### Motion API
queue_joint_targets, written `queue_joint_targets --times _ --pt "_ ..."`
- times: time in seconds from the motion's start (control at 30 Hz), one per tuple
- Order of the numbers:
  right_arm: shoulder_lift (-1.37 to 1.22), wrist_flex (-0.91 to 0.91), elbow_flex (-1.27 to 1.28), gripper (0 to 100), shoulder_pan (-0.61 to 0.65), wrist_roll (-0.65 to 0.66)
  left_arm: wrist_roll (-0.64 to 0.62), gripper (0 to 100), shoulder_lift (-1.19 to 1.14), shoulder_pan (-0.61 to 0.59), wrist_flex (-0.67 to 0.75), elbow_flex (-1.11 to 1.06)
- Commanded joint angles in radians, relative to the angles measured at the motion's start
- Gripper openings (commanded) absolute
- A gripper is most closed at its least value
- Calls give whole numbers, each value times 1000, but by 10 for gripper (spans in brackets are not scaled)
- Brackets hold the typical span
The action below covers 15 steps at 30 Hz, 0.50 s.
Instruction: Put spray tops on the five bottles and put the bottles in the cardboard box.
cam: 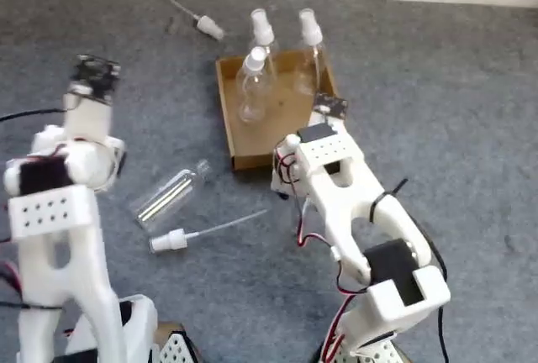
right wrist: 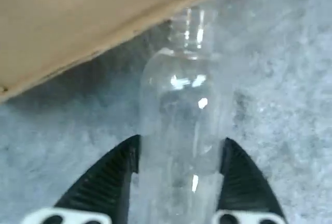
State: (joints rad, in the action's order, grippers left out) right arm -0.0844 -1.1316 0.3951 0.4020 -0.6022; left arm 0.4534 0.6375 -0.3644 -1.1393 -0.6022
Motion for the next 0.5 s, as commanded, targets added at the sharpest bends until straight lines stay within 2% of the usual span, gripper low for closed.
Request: queue_joint_targets --times 0.0,0.1,0.23,0.33,0.47 --pt "30 39 33 41 -39 57 21 123 -22 151 -178 77" --pt "76 36 99 18 -65 175 31 123 -28 236 -262 70" --pt "186 38 228 13 -166 344 129 123 -31 314 -347 13" --pt "289 36 311 13 -229 493 181 124 -31 338 -299 -84" --pt "395 36 423 13 -312 707 315 124 -31 338 -196 -214"
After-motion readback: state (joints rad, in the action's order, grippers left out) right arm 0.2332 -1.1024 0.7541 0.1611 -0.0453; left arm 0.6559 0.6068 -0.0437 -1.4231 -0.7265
